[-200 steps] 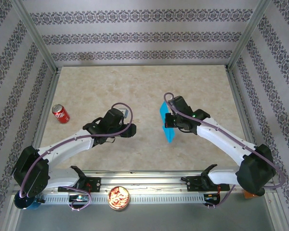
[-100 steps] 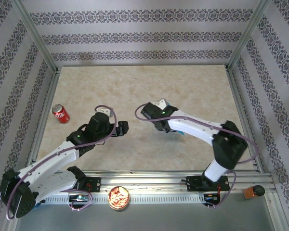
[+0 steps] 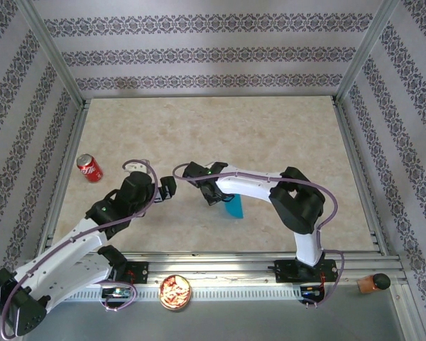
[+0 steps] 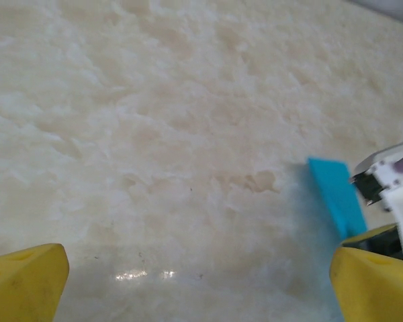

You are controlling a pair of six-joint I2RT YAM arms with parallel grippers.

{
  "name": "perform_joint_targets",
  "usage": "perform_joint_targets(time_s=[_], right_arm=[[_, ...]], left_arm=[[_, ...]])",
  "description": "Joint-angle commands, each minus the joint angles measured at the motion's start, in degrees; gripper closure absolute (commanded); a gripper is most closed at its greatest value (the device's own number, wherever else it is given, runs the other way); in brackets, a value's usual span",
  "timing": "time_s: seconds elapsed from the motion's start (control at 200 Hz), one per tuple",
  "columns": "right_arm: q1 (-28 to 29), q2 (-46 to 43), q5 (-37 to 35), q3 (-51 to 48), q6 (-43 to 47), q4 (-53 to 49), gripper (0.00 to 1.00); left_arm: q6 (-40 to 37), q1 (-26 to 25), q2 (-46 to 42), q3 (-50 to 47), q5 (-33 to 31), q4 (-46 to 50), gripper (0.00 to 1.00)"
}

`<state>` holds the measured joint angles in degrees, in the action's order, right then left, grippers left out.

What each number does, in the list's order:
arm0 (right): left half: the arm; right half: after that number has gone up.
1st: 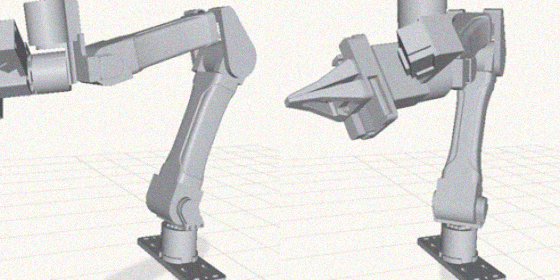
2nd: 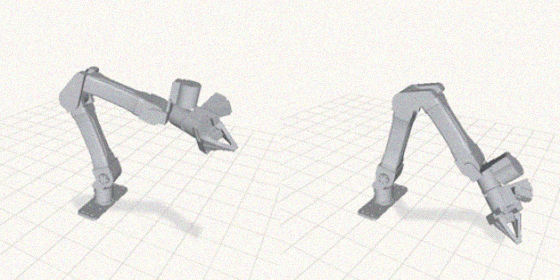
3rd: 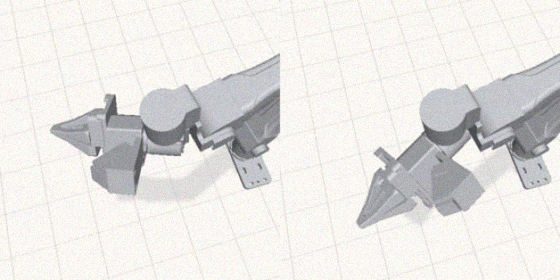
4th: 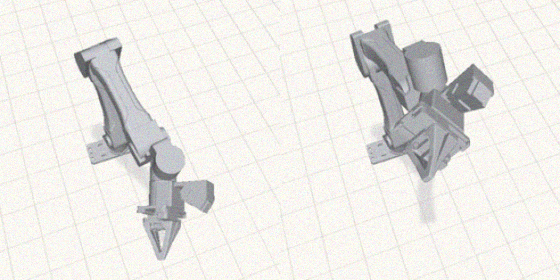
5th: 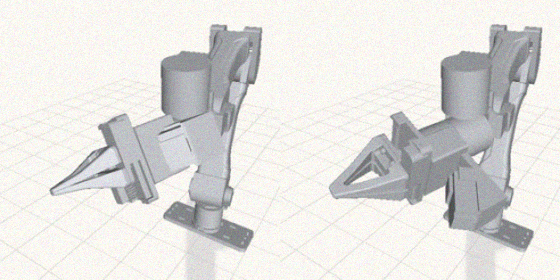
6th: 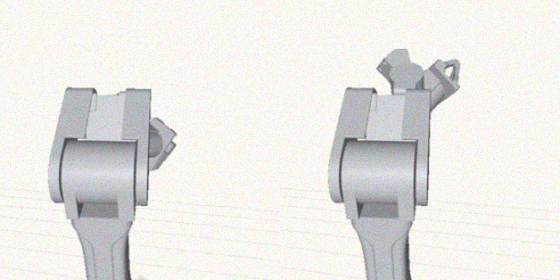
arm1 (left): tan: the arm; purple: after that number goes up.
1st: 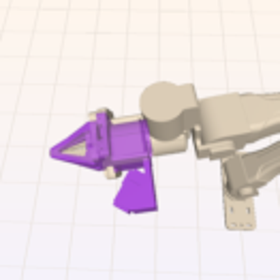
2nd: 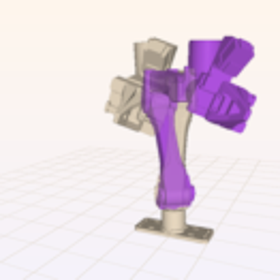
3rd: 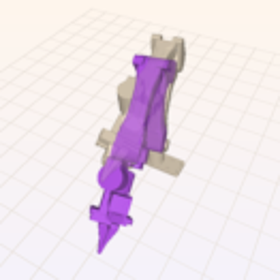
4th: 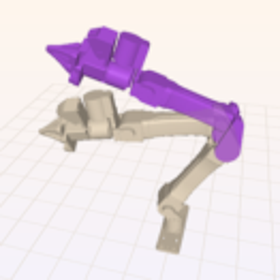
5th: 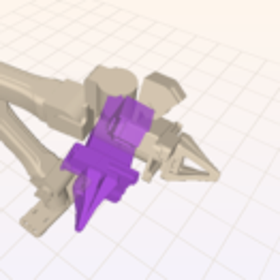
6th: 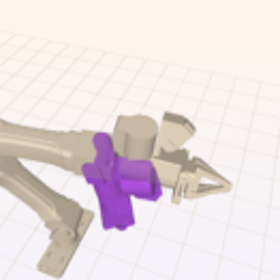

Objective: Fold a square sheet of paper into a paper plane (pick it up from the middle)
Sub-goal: Turn over the paper at the center of the table, then third fold the triangle at the center of the table.

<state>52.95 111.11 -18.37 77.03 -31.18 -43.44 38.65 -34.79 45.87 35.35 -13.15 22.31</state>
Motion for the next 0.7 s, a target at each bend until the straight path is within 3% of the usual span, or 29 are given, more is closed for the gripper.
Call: perform_joint_targets(time_s=[0.0,0.165,0.31,0.48,0.694], right_arm=[[-2.57,-5.06,21.05,-3.49,-2.69,9.94,0.74],[-7.49,-16.73,31.66,-16.01,-5.99,24.38,0.59],[-16.0,-22.82,38.25,-26.36,-10.92,30.46,0.57],[-25.17,-24.97,47.54,-36.08,-13.41,37.98,0.69],[-29.22,-23.43,53.32,-40.03,-14.52,43.77,0.76]], left_arm=[[2.43,0.75,-2.69,-1.31,-2.4,1.02,0.0],[1.84,0.85,-3.38,-3.31,2.69,-4.11,0.06],[3.91,0.86,1.79,-2.48,8.7,-7.71,0.12],[6.12,0.86,12.71,-0.37,18.88,-14.01,0.26],[8.78,0.78,26.61,4.14,29.57,-18.52,0.31]])
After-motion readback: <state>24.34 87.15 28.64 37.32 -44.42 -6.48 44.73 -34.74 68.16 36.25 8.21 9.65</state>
